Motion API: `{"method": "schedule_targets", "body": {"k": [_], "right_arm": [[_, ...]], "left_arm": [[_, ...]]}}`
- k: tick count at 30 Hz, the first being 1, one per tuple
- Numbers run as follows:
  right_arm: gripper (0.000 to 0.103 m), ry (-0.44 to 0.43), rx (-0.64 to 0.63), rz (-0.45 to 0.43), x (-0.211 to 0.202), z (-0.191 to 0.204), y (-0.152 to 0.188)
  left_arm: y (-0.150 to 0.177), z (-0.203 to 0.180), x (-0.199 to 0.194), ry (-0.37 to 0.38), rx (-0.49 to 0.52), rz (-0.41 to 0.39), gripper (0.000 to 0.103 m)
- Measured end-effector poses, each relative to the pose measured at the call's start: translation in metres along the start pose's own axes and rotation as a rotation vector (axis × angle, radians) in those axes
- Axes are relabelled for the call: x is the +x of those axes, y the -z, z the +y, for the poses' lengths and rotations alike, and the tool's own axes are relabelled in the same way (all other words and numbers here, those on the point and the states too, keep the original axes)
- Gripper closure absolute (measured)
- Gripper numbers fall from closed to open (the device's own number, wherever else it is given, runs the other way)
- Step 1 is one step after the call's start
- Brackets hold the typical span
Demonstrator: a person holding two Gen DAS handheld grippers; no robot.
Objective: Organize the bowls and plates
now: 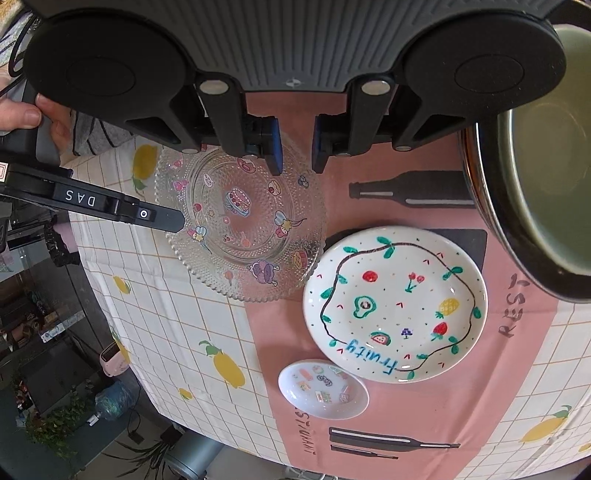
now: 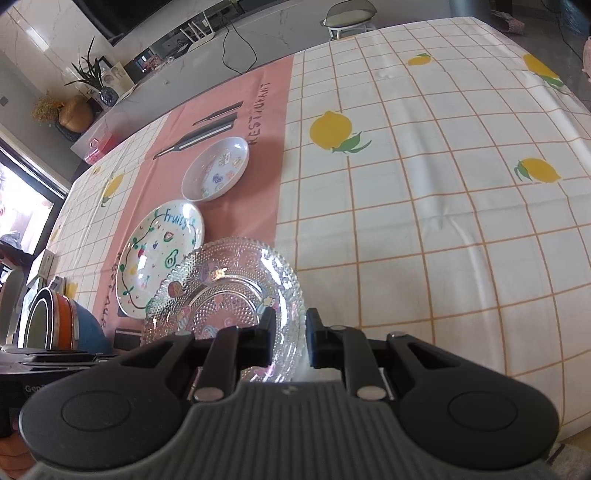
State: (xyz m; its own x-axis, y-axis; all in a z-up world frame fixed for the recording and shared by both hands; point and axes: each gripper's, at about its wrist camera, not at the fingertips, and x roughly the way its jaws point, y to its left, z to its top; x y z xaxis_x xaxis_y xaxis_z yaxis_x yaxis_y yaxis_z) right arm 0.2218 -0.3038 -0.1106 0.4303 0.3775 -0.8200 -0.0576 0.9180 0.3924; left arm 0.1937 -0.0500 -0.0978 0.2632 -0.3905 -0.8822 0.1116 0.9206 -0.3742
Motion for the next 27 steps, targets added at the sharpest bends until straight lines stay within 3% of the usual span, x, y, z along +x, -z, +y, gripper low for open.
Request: {"method": "schedule_targets", "body": {"k": [7,14,27], "right_arm": [[0.087,0.003,-0.03,0.043,0.004,0.004,0.011],[0.088,0.058,-0.079,0.096,0.019,0.011,0.016],[0.088,0.048,-0.175,0.099,0.021,0.023,0.02]], "left_arm": [[0.007,-0.004,-0.001,-0.028,0.059,0.032,0.084],[0.015,-0.003,0.007,-0.056,0.02,0.053,0.085],[0.039,-0.003,-0.001,-0.081,0.034,0.038,0.084]]}}
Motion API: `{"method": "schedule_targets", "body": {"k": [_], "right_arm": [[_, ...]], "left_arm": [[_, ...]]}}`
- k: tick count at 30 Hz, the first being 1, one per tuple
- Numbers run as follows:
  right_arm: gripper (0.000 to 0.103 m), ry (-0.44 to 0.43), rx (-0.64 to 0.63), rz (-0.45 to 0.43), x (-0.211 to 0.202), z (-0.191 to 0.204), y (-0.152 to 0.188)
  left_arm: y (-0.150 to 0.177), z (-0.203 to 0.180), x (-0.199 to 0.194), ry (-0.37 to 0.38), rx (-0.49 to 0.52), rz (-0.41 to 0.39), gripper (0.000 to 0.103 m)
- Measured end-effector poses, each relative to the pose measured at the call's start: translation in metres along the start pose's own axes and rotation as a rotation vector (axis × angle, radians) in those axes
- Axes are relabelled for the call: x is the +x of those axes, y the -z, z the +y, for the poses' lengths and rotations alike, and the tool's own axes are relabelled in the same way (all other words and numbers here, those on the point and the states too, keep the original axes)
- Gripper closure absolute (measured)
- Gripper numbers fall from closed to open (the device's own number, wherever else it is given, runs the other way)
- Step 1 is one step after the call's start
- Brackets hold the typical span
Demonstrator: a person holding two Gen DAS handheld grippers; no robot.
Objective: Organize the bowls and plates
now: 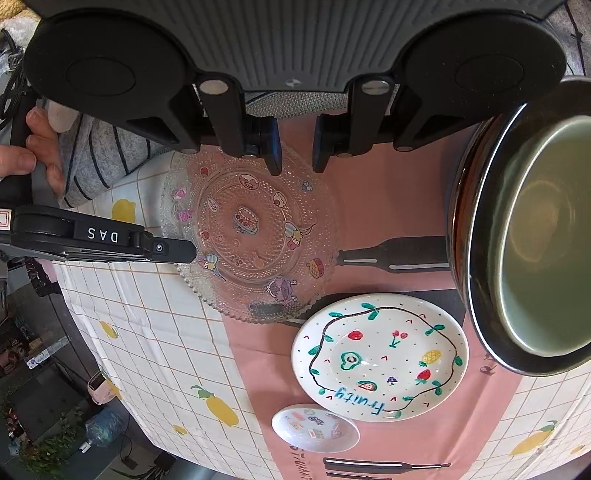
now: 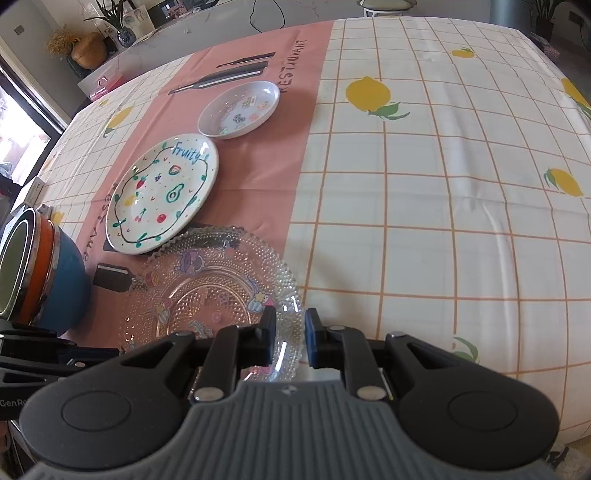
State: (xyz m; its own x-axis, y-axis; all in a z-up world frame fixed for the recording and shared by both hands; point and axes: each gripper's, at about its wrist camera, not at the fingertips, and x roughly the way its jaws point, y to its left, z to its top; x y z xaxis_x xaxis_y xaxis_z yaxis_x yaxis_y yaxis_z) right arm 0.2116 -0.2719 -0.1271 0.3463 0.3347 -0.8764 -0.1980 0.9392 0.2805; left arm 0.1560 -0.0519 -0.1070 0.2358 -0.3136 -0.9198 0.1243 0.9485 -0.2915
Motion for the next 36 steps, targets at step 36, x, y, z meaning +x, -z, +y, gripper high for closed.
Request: {"method": "schedule_targets", "body": {"k": [36], "right_arm": [[0.082,-0.017,-0.098,-0.013,0.012,0.023,-0.006]], "left_arm": [[0.009,0.002,-0.002,-0.046,-0.058,-0.023,0.082]]}}
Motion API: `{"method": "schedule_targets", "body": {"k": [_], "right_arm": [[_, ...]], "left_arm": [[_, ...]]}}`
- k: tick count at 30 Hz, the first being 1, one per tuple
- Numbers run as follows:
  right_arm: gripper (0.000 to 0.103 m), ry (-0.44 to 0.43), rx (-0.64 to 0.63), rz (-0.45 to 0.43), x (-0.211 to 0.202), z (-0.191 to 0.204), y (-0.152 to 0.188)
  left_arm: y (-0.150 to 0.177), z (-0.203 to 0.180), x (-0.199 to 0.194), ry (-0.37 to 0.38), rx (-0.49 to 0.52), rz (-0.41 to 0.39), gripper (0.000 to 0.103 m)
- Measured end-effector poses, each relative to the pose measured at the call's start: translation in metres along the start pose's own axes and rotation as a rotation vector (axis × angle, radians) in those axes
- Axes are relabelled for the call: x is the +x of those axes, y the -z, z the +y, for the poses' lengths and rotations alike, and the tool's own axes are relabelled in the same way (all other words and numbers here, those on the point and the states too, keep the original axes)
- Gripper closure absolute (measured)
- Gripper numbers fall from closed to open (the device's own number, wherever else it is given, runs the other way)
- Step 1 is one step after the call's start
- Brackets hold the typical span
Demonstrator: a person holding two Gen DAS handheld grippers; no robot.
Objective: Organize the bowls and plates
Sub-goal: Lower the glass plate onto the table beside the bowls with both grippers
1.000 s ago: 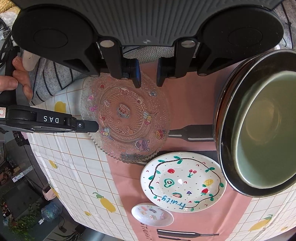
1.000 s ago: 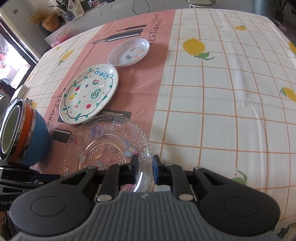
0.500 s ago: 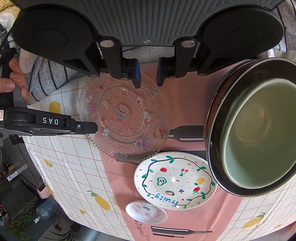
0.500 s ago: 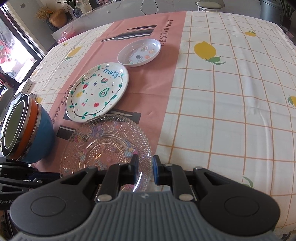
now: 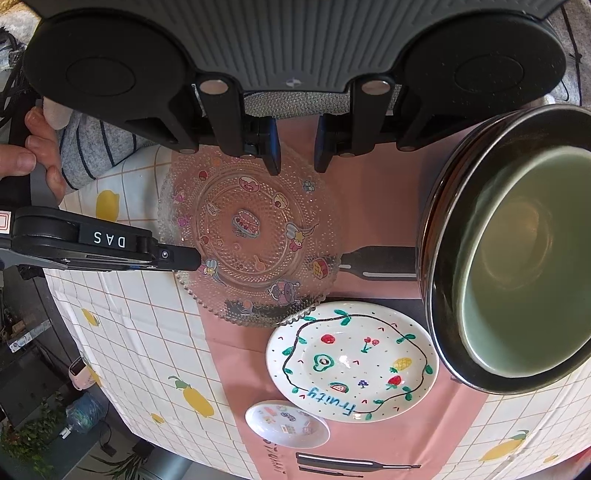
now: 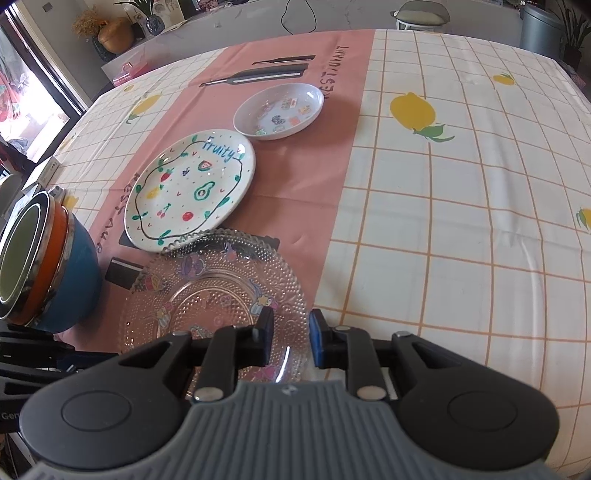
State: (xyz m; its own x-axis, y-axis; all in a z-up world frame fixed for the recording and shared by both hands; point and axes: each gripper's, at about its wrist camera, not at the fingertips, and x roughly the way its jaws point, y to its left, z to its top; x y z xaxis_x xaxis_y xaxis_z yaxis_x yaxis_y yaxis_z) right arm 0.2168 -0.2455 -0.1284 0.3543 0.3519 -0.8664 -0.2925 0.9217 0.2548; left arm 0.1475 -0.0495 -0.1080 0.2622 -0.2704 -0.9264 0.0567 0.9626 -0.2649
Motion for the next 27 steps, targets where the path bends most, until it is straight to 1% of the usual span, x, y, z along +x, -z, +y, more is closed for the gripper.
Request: {"method": "schedule_targets", "body": {"k": [9,15,27], "right_arm": [[0.082,0.011,-0.017,-0.014,0.0011,0.0034,-0.0015],[0.082,0.016,-0.018,-0.022,0.0019,0.0035,-0.0028],[0.082,0.015,-0.011,-0.029,0.0023,0.0018,-0.0042]], "left_arm": [[-0.0008,0.0009,0.0021,0.008,-0.019,0.002,0.081],[-0.0034,0.0061,0.0054,0.027,-0.08,0.003,0.081],[-0.0013,0.0051,0.0063,0.033,-0.078,-0.022,0.079]]}}
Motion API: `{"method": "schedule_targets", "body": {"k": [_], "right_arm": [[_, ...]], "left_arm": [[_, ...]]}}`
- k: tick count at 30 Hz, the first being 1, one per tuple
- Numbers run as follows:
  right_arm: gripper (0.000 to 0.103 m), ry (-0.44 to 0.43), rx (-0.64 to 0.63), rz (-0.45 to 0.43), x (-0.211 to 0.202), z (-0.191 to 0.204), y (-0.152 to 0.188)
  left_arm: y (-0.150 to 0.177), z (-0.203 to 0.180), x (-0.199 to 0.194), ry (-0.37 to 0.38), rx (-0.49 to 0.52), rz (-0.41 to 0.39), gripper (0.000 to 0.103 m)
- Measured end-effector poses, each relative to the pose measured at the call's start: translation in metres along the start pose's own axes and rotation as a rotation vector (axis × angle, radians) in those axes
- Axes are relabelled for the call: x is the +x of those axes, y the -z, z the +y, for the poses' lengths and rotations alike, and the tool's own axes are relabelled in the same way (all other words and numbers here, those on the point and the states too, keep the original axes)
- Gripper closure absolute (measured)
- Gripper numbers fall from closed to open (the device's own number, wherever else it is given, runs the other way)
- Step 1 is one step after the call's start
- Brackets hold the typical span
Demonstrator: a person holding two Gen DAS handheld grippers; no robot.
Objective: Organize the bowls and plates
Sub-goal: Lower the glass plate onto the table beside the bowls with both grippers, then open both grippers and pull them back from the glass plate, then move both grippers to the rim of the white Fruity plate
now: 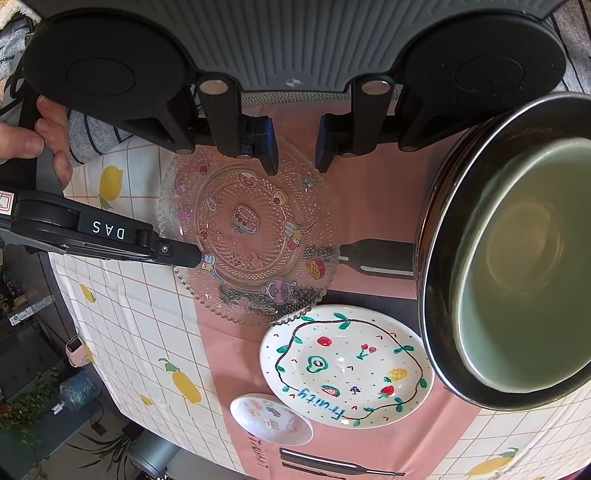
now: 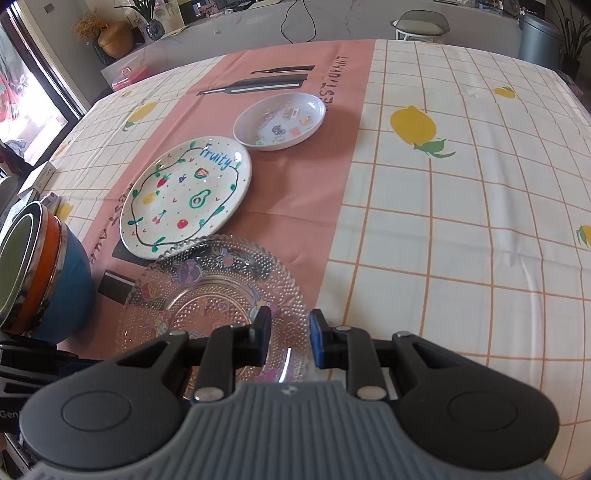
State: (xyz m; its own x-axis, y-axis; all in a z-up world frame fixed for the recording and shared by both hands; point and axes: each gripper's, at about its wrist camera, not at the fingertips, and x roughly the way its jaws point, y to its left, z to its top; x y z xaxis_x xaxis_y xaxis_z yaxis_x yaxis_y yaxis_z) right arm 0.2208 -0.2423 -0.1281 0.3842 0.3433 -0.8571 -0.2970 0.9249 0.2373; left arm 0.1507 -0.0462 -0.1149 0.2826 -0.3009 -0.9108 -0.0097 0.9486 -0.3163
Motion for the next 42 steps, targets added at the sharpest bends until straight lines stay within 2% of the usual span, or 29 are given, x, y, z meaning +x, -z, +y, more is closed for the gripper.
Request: {"method": "schedule_targets", "body": {"k": [9,13,15,17,18,23,27,31,34,38,42], "right_arm": [[0.082,0.001,0.0,-0.007,0.001,0.001,-0.001],[0.082,0.006,-0.006,-0.014,0.001,0.001,-0.002],[0.082,0.003,-0.003,-0.013,0.001,0.001,-0.002],[0.079,-0.009,0.009,-0.014,0.001,-0.001,-0.003],[0.078,-0.011,0.016,-0.021,0.0,-0.001,-0.003],[0.061,-0.037,0.046,-0.063,-0.009,-0.005,-0.002],[0.046,-0.031,0.071,-0.076,-0.013,-0.009,-0.002],[0.042,-0.026,0.109,-0.096,-0.017,-0.015,-0.001],[0.042,-0.027,0.144,-0.111,-0.021,-0.02,-0.001],[0.042,-0.008,0.201,-0.132,-0.03,-0.024,-0.001],[0.042,0.006,0.243,-0.184,-0.047,-0.019,-0.009]], "left_arm": [[0.007,-0.007,0.0,-0.017,0.044,-0.039,0.074],[0.011,-0.007,0.0,-0.014,0.031,-0.061,0.073],[0.014,-0.009,-0.002,-0.015,0.049,-0.068,0.067],[0.016,-0.013,-0.004,-0.019,0.082,-0.055,0.041],[0.018,-0.016,-0.006,-0.019,0.098,-0.054,0.036],[0.026,-0.029,-0.02,-0.035,0.187,-0.08,0.029],[0.031,-0.033,-0.032,-0.014,0.223,-0.046,0.029],[0.037,-0.042,-0.049,-0.004,0.312,-0.016,0.029],[0.037,-0.043,-0.077,0.009,0.353,-0.068,0.029],[0.025,-0.033,-0.121,0.029,0.331,-0.185,0.029],[0.004,-0.016,-0.159,0.011,0.3,-0.322,0.029]]}}
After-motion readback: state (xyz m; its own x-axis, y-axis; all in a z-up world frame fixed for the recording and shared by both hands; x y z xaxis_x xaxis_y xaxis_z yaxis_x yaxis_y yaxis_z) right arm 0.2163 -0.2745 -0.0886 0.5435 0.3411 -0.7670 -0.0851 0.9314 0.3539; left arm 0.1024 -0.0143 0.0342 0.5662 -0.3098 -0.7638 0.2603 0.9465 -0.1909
